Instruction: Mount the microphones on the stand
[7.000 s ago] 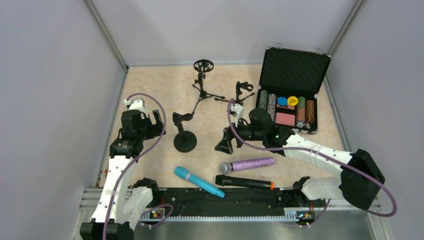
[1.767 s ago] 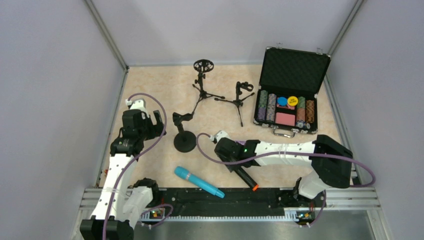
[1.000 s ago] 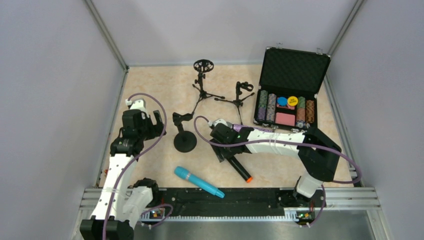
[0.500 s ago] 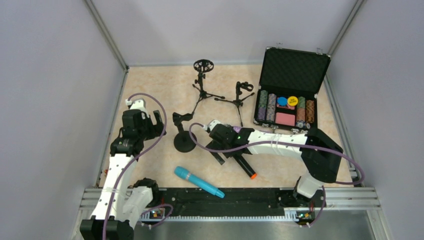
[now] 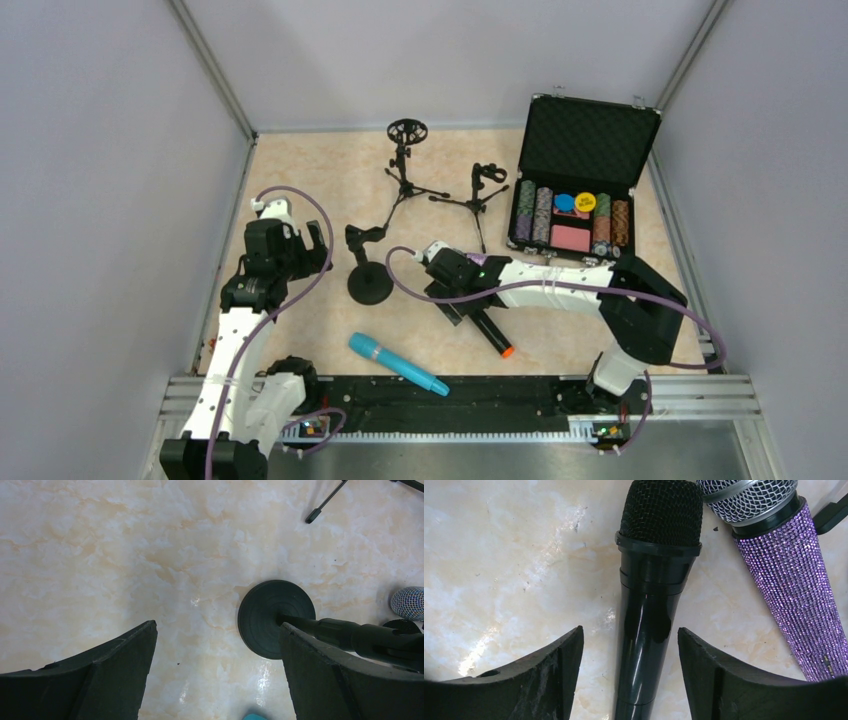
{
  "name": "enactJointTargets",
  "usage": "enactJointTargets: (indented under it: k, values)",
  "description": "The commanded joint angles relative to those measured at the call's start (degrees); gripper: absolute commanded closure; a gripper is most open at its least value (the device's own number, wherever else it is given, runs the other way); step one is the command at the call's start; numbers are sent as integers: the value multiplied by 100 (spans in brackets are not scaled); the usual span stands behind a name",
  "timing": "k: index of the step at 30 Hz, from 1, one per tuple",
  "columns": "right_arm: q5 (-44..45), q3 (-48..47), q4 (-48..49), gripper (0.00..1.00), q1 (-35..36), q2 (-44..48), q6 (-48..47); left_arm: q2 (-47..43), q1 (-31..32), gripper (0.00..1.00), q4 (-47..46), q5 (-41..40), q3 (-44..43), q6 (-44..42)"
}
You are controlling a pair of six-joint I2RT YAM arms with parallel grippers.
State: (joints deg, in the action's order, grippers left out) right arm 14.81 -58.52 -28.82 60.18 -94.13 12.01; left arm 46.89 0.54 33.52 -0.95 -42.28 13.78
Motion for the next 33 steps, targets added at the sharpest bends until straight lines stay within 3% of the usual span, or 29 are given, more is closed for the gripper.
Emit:
enactJointTargets:
  k: [1, 9, 13, 23, 33]
  values:
    - [-132, 109, 152, 35, -90, -35, 39, -46, -1, 5, -124, 25, 18, -7]
    - [-423, 320, 355, 43, -248, -315, 92, -49, -1, 5, -132, 30, 18, -7]
    - [-394, 325, 372, 64, -258, -476, 111, -58, 4, 5, -134, 29, 18, -7]
    - [-289, 300, 407, 100, -257, -242, 132, -66, -1, 5, -135, 33, 18, -7]
    - [-93, 341, 615, 100, -255, 615, 147, -82, -1, 5, -133, 25, 18, -7]
